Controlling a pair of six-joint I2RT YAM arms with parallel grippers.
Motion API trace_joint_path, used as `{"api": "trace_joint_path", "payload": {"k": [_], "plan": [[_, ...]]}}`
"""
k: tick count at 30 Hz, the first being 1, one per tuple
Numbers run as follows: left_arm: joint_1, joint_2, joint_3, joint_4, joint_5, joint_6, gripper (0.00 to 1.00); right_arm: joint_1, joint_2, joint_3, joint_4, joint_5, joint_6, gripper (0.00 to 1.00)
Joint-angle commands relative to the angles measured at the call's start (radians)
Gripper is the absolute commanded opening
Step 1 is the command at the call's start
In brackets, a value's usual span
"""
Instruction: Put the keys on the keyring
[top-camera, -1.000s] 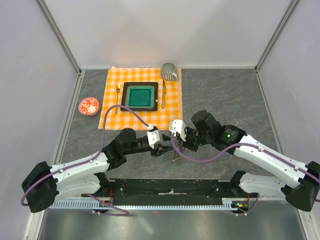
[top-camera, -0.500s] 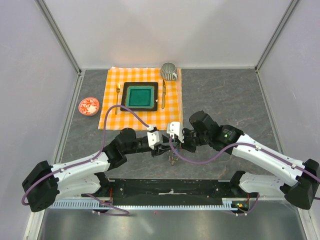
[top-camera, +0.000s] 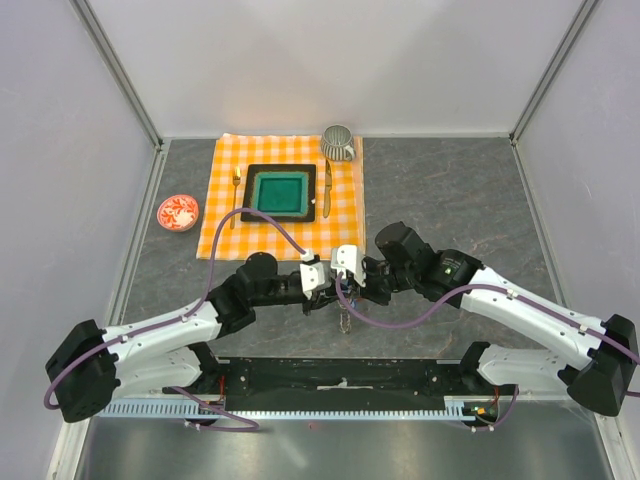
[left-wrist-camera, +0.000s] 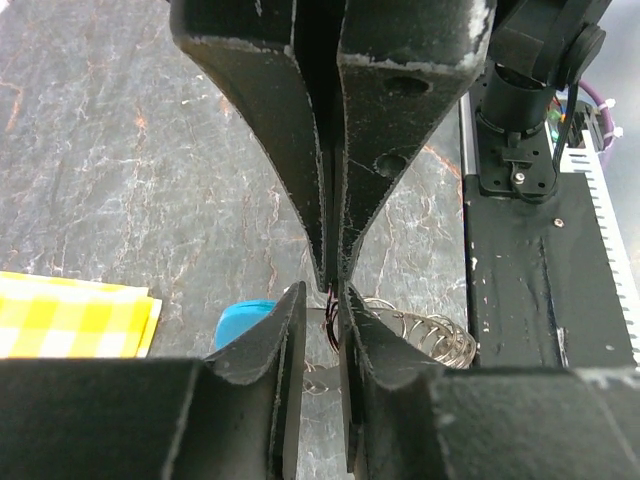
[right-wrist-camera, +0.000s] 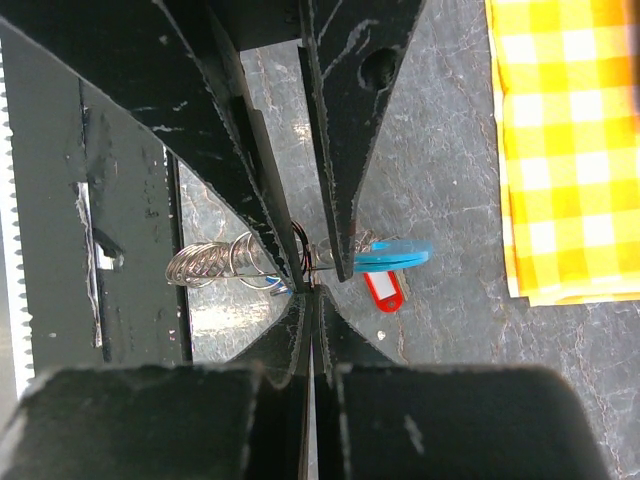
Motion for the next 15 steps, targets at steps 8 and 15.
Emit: {"api": "trace_joint_path", "payload": {"k": [8, 15], "plan": [[0.000, 0.042, 0.082, -0.145, 0.047, 0.061, 0.04, 0.015, -0.005, 0.015, 0.067, -0.034, -0.012, 0.00], [0.002, 0.053, 0.083, -0.157, 0.043, 0.058, 0.02, 0.015, -0.046, -0.002, 0.102, -0.023, 0.027, 0.02]]}}
